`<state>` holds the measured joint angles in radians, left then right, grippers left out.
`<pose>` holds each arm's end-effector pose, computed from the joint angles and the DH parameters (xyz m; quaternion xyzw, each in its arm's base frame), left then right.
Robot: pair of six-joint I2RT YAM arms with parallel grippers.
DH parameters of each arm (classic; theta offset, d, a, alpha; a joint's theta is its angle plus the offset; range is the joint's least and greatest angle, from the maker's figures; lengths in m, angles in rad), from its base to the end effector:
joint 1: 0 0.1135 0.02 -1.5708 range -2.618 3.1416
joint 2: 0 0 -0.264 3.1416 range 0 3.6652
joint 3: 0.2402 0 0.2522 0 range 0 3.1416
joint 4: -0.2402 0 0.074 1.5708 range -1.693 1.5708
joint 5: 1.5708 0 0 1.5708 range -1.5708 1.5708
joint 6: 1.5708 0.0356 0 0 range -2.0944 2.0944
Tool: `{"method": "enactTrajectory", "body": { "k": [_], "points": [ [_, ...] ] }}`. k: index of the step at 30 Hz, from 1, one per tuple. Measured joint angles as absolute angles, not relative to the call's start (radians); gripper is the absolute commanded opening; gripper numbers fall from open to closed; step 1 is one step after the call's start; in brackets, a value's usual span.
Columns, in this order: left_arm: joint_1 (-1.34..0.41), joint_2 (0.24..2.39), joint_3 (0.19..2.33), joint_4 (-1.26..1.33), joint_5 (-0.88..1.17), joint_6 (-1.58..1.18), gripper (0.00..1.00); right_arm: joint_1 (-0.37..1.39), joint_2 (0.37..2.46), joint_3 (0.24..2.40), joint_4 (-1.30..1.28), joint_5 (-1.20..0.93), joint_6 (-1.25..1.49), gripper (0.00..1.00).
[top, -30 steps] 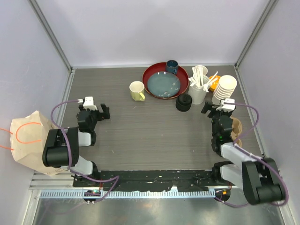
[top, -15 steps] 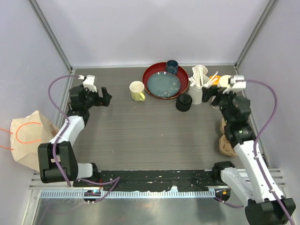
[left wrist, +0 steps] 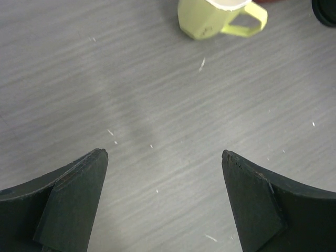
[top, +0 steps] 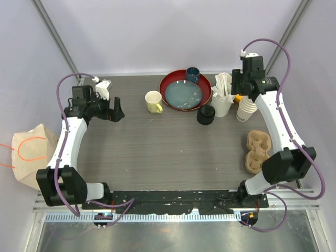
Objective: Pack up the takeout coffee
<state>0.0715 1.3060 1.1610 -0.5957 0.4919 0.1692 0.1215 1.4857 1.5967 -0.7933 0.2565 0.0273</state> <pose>0.2802 0.0032 0.3212 0.1414 0.8817 -0.1742 0.4150 0.3173 0.0296 0.3949 0.0128 0.8971 -0.0835 0.4337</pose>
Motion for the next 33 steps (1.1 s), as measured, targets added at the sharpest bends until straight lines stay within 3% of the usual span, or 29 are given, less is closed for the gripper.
{"method": "enactTrajectory", "body": {
  "k": [4, 14, 26, 29, 33],
  "points": [
    [0.067, 1.309, 1.161, -0.666, 0.498, 0.169, 0.93, 0.106, 1.57, 1.674, -0.873, 0.279, -0.009, 0.43],
    [0.047, 1.316, 1.161, -0.701, 0.503, 0.169, 0.91, 0.046, 1.664, 1.747, -0.914, 0.286, -0.069, 0.39],
    [0.045, 1.316, 1.161, -0.702, 0.502, 0.17, 0.9, 0.026, 1.735, 1.776, -0.915, 0.261, -0.092, 0.16],
    [0.044, 1.318, 1.161, -0.702, 0.502, 0.17, 0.9, 0.026, 1.735, 1.777, -0.915, 0.26, -0.101, 0.04],
    [0.043, 1.321, 1.161, -0.702, 0.502, 0.17, 0.9, 0.026, 1.735, 1.779, -0.916, 0.258, -0.105, 0.01]
  ]
}}
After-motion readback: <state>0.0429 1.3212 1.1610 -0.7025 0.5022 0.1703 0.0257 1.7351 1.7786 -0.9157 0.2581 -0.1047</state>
